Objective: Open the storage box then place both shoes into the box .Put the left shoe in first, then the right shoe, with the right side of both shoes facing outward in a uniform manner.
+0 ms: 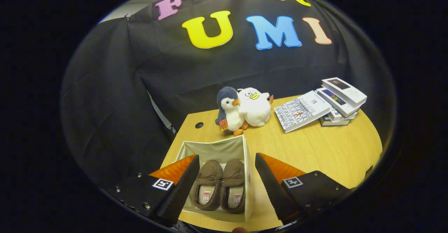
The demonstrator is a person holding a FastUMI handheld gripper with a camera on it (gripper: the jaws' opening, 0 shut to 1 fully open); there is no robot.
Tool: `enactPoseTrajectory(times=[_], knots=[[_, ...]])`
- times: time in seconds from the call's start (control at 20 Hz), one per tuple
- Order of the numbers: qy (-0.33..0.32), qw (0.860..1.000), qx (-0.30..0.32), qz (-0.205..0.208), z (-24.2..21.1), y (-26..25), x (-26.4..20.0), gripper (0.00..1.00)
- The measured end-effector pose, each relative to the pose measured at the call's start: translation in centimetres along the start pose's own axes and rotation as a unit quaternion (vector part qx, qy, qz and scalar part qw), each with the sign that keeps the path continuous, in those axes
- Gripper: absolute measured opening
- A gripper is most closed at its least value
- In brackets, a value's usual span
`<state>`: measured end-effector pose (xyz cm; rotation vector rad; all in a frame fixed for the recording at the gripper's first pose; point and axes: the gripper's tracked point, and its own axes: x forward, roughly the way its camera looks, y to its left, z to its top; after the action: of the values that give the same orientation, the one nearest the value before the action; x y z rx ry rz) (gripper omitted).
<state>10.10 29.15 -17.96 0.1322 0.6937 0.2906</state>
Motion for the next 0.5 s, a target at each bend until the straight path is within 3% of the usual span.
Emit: enactPoseTrajectory(times=[0.2,0.5], knots=[[-0.054,0.998,-0.04,0.011,3.0,-1.1,-3.3,0.98],[-0.134,0.986,-0.094,-0.007,7.1,-5.0,-8.5,0.98]])
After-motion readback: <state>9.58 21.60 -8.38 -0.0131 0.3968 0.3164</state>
